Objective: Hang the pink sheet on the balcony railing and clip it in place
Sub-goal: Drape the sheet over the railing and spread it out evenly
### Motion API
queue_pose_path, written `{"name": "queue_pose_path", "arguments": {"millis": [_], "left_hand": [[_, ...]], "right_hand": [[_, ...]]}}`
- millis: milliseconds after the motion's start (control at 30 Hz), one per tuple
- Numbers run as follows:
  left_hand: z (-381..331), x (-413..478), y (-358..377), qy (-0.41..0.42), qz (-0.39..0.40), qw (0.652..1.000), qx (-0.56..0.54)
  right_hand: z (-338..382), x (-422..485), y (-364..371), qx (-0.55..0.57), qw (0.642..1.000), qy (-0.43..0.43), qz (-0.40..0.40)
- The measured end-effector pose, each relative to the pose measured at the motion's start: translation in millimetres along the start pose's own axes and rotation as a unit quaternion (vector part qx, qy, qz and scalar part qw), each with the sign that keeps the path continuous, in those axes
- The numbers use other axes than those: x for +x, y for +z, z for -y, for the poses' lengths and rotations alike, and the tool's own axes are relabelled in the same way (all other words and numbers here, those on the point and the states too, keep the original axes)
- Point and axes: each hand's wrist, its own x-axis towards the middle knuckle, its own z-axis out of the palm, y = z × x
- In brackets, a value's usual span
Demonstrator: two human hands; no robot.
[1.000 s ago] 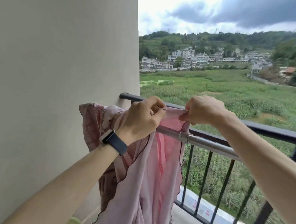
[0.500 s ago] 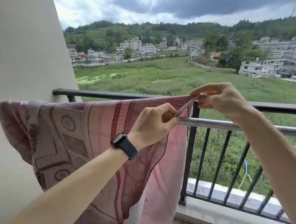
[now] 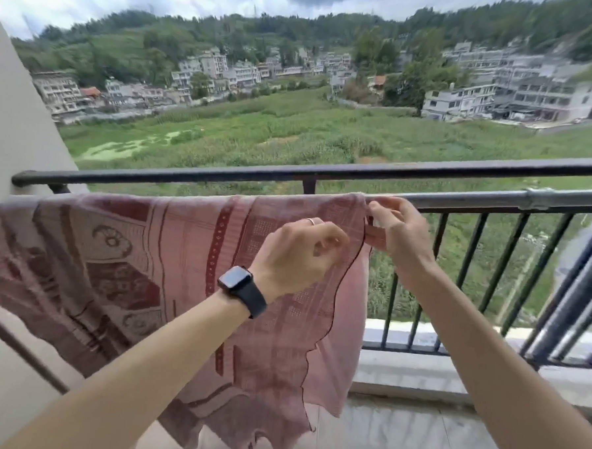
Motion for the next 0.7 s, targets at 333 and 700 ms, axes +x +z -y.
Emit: {"name": "queue_pose_path", "arguments": {"millis": [333,700], "left_hand": [[43,61,-52,-0.11,0.038,0.992,0.044],[45,28,4,0.047,-0.066,0.995,0.064]], "right_hand": [[40,12,15,-0.127,0.989,-0.077,-0.005],[-23,-21,-22,-0.111,0.993,-0.001,-0.034]]}}
